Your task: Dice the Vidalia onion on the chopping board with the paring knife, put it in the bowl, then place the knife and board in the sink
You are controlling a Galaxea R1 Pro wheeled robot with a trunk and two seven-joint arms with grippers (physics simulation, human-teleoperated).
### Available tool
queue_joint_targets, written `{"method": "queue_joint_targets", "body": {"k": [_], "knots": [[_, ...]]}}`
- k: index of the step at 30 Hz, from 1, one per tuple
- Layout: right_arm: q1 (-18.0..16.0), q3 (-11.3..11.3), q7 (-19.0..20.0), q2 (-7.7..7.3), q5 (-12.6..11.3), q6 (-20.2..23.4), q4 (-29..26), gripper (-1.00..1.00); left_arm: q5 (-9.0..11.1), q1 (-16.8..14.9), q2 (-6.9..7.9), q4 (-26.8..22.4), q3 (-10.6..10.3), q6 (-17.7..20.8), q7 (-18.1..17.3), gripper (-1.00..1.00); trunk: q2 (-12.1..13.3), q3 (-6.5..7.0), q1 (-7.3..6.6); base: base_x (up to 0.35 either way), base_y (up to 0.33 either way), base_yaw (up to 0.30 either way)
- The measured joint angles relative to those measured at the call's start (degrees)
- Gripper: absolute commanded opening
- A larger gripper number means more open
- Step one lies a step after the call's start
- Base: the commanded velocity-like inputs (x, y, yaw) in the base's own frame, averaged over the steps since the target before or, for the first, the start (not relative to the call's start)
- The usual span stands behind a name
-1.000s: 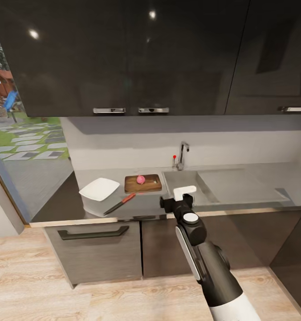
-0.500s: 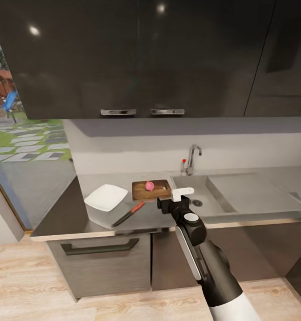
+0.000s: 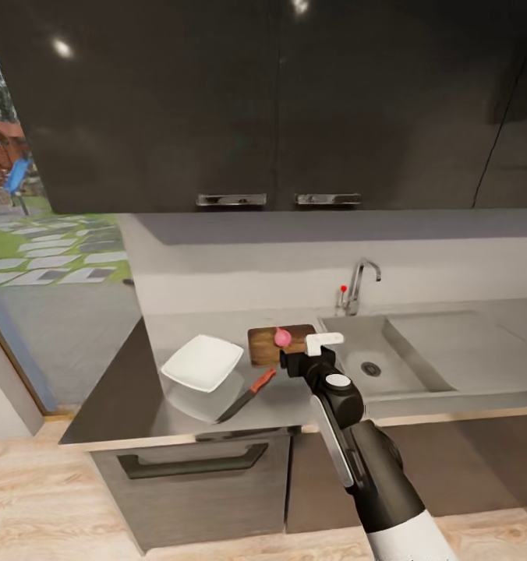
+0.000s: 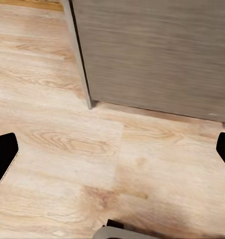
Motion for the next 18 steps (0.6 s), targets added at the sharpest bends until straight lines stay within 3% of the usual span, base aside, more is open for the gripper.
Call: {"method": "queue_joint_targets", "body": {"k": [4, 7, 18], "knots": [[-0.02, -3.66, -0.02, -0.01, -0.02, -0.25, 0.97, 1.00, 0.00, 0.00, 0.00, 0.00, 0.01, -0.01, 0.00, 1.00, 0.01, 0.00, 0.01, 0.041, 0.304, 0.000], [-0.03, -4.83, -0.02, 0.00, -0.02, -0.31, 1.46, 1.00, 0.00, 0.00, 0.00, 0.01, 0.00, -0.01, 0.02, 1.00, 0.01, 0.00, 0.01, 0.010, 0.268, 0.000], [-0.02, -5.87, -0.03, 0.01, -0.02, -0.41, 4.52, 1.00, 0.01, -0.01, 0.01, 0.10, -0.03, -0.01, 0.02, 1.00, 0.00, 0.00, 0.02, 0.001, 0.048, 0.000]]}}
